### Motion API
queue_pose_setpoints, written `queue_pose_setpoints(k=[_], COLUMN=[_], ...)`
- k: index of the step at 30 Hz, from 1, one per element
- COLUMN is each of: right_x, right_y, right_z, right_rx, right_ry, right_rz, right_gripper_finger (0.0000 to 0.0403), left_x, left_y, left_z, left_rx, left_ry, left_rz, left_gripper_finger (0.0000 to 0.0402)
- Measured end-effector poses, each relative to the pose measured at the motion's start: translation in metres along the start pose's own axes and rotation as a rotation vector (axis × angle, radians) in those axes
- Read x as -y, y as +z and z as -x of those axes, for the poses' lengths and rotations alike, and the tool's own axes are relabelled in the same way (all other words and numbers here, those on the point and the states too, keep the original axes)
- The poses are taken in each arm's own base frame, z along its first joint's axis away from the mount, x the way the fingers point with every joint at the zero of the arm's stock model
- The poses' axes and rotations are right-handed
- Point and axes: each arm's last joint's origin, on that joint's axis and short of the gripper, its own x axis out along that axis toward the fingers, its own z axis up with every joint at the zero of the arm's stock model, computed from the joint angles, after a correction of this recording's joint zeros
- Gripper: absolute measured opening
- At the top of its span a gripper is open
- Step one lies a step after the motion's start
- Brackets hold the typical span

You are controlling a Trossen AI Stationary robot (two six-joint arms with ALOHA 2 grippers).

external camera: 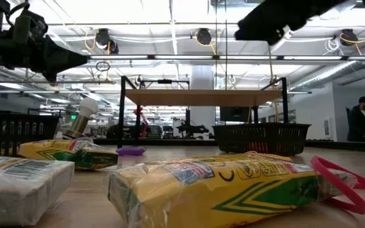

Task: Pick & Place Office Desk Supplies
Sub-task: Put the yellow crayon box into the orange bin

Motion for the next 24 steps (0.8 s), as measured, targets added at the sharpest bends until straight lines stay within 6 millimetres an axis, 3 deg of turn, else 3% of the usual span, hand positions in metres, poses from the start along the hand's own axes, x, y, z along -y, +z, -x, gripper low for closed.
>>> queue_pose_setpoints(k=[5, 11, 24], right_x=[-0.035, -0.069, -0.126], right_y=[0.018, 0.012, -0.040], right_z=[-0.030, -0.060, -0.104], right_rx=[-0.112, -0.210, -0.278], right_ry=[0.084, 0.167, 0.383], right_rz=[0.051, 0.050, 0.039], right_gripper_finger=[0.0215, 0.0241, 0.0243], left_x=[0.000, 0.001, 0.002], left_y=[0.000, -0.003, 0.002], left_z=[0.000, 0.000, 0.000], left_rx=[-0.005, -0.034, 0.018], left_ry=[-0.002, -0.021, -0.062], left_rz=[0.059, 0.152, 0.189], left_gripper_finger=[0.0024, 0.0024, 0.0024])
